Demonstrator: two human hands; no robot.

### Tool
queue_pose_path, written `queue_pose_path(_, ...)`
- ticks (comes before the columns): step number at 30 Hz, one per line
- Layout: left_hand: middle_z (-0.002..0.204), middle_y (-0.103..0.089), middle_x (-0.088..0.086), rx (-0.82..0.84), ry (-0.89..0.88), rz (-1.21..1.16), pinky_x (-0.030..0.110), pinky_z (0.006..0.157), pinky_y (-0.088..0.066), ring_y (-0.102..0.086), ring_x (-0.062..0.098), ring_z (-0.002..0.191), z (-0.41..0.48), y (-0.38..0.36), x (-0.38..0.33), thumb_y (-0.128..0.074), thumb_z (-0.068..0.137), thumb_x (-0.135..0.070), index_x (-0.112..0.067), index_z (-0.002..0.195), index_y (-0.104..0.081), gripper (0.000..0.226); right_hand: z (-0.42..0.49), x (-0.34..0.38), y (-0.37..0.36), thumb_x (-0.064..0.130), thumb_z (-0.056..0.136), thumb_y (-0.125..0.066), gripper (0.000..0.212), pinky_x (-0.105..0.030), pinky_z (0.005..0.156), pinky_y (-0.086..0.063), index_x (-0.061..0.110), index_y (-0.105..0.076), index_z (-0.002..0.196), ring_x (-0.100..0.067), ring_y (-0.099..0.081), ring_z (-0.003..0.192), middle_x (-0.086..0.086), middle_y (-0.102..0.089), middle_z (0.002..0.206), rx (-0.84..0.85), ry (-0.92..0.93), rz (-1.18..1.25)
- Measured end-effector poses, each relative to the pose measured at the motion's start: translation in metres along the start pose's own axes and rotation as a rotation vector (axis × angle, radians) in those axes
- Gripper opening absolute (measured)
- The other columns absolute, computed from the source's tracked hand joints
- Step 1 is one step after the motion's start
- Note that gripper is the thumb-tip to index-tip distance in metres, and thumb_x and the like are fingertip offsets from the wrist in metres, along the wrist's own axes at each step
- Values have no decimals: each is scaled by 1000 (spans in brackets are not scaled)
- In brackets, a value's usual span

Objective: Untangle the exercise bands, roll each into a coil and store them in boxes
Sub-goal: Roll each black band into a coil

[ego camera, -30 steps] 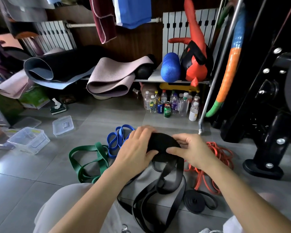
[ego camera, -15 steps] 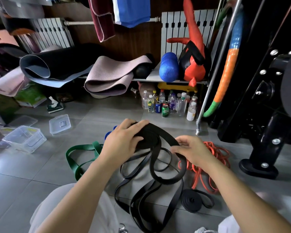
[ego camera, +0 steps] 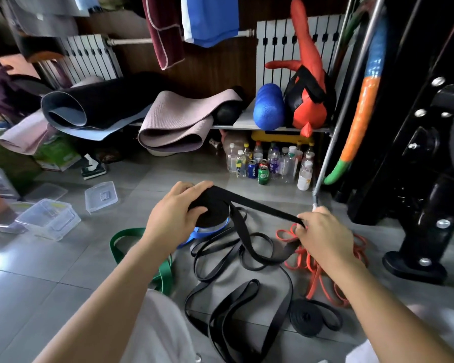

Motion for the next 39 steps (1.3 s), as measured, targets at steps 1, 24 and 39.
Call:
queue_pose_path(1, 117, -53, -6, -7, 2, 7, 35, 81, -50, -56, 21, 97, 0, 0, 1, -62, 87, -16, -36, 131, -50, 50, 0, -3, 0, 26, 90, -50, 20, -28, 60, -35, 28, -65, 103, -26, -59, 96, -2, -58, 106, -7, -26, 0)
queue_pose_path(24, 105, -48, -15, -81, 35, -169, 25, 83, -42, -51, 10, 92, -4, 1, 7, -65, 86, -14, -36, 130, -51, 51, -3, -4, -18, 31, 82, -69, 13, -32, 82, -50, 30, -63, 94, -16, -64, 93, 4, -68, 97, 312, -16, 447)
queue_pose_path(39, 112, -54, -9, 120, -215, -137, 32, 80, -50, -56, 15, 99, -12, -37, -52, -65, 84, -17, -36, 129, -50, 50, -14, 41, -4, 17, 73, -78, 30, -36, 86, -55, 36, -68, 93, -8, -69, 86, 6, -73, 92, 238, 238, 898)
Point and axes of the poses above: each hand's wrist, its own z-axis towards the middle knuckle, its own y-axis out of the back of the hand, x = y × z, the point moved 5 cm from there along z, towards the middle knuckle
